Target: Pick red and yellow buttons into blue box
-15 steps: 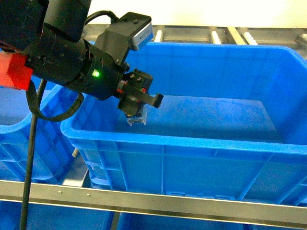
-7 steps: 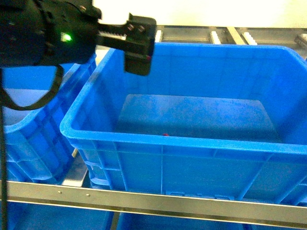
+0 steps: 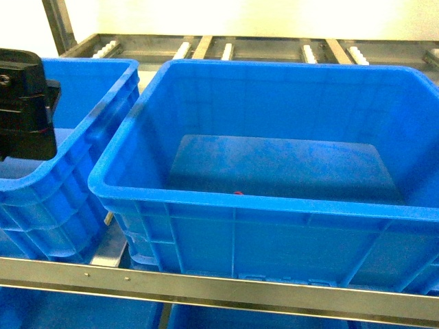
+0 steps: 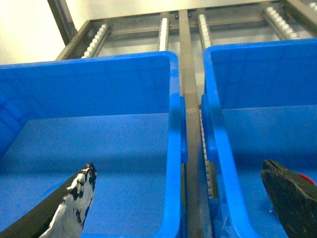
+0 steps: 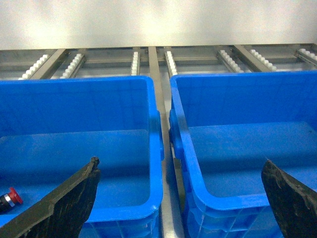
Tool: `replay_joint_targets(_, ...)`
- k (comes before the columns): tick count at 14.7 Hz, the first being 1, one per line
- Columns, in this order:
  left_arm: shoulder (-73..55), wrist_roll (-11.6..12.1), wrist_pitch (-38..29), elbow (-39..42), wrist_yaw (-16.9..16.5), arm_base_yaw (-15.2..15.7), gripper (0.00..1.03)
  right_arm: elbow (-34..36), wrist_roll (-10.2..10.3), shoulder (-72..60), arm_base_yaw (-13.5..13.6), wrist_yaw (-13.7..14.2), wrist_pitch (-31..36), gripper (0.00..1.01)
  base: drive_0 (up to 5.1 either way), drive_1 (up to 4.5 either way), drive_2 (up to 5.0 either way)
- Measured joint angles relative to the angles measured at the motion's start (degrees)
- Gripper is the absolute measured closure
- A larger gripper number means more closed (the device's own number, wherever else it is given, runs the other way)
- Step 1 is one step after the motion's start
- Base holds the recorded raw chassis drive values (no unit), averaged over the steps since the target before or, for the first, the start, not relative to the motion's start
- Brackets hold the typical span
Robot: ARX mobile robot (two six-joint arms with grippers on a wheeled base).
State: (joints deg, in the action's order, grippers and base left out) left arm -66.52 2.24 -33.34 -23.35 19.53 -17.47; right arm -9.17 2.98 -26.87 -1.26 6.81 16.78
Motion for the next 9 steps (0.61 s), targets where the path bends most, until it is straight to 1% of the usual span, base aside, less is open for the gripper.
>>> replay_joint_targets(1, 4.8, -0.2, 1.1, 1.6, 0.7, -1.4, 0.05, 0.0, 0.0, 0.0, 0.0, 0.0, 0.0, 0.03, 0.0, 0.0, 0.0)
replay_joint_targets(2, 7.2, -0.3, 0.5, 1.8, 0.8, -1.9, 0.05, 0.0, 0.0, 0.0, 0.0, 0.0, 0.0, 0.03, 0.0, 0.0, 0.0)
replay_joint_targets(5, 6.6, -0.3, 1.2, 1.7, 1.0, -1.7, 0.05, 0.0, 0.0, 0.0, 0.0, 0.0, 0.0, 0.03, 0.0, 0.0, 0.0)
replay_joint_targets(6, 6.6, -0.3, 1.0, 1.7, 1.0, -1.7, 0.05, 0.0, 0.0, 0.0, 0.1, -0.4, 0.0, 0.04, 0.0, 0.0, 0.0)
replay_joint_targets(7, 6.7, -0.9, -5.8, 3.7, -1.3, -0.7, 0.14, 0.3, -1.1, 0.9, 0.7, -4.2, 0.0, 0.14, 0.0, 0.0, 0.0)
replay_joint_targets(8, 8.7, -1.1, -7.7, 6.3, -3.3, 0.9, 0.25, 1.2, -1.7, 2.3, 1.0, -6.4, -0.1, 0.24, 0.0, 0.0, 0.0)
replay_joint_targets(9, 11.5, -1.6, -7.0, 9.4, -4.8, 3.0, 0.37, 2.3, -2.2, 3.8, 1.2, -6.7, -0.4, 0.37, 0.0, 0.0, 0.0)
